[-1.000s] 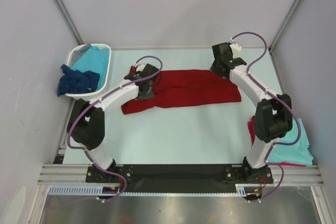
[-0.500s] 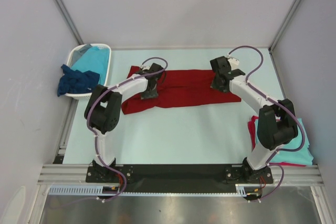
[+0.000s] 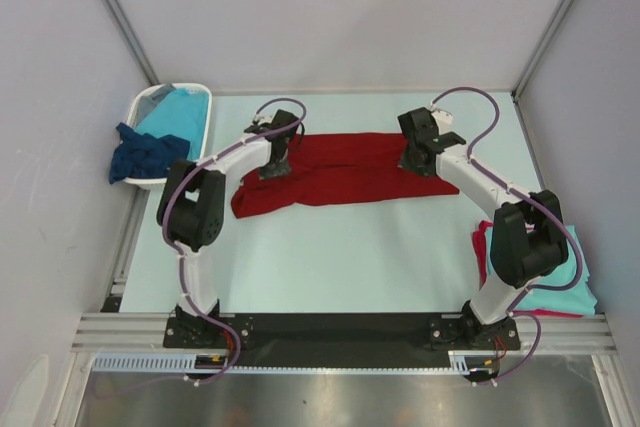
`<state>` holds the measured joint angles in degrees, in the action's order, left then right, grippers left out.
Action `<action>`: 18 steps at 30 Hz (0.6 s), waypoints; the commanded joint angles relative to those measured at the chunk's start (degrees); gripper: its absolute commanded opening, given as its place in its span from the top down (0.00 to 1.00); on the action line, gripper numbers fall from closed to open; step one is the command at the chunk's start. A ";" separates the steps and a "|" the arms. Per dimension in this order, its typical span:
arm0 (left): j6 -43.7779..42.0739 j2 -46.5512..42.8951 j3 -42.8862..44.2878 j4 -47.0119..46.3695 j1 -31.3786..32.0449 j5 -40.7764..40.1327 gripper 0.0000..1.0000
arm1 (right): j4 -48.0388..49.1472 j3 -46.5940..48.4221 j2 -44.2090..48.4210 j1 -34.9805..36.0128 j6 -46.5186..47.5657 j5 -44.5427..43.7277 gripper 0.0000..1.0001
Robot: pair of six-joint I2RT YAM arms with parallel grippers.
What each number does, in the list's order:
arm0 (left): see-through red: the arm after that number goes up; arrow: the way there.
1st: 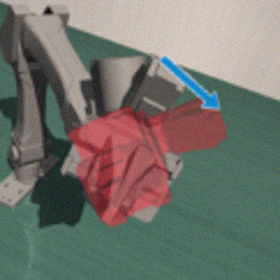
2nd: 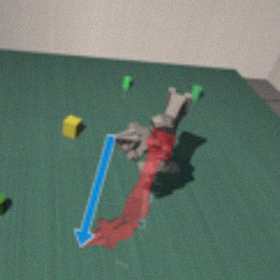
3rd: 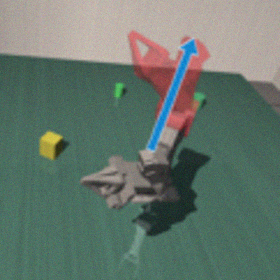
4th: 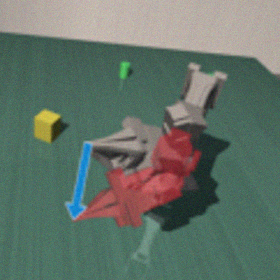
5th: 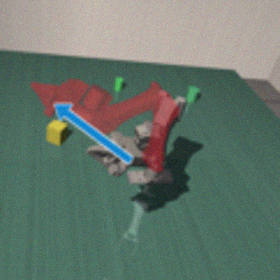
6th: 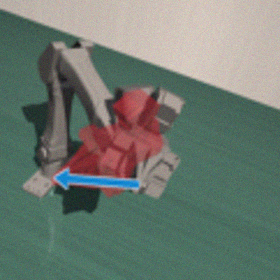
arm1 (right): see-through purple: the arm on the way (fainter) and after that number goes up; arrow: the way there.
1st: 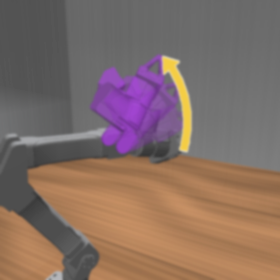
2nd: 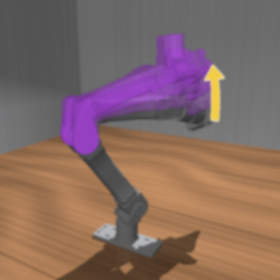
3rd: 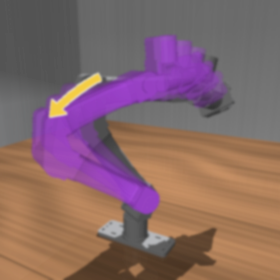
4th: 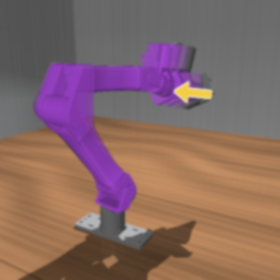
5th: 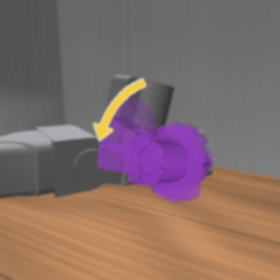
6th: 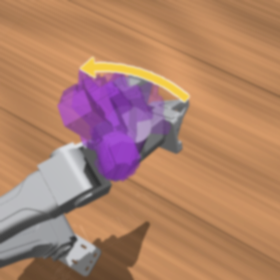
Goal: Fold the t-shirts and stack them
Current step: Fold the other side of the tshirt into a rectangle
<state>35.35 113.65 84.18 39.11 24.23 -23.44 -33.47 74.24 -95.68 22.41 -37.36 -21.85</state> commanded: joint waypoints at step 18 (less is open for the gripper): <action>-0.55 -7.29 -6.04 -2.11 -1.20 0.50 0.52 | 1.83 -0.94 -0.74 0.61 0.36 -0.04 0.64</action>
<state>34.50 111.50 80.82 39.00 22.74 -23.18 -32.64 72.88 -95.81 22.55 -37.23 -21.56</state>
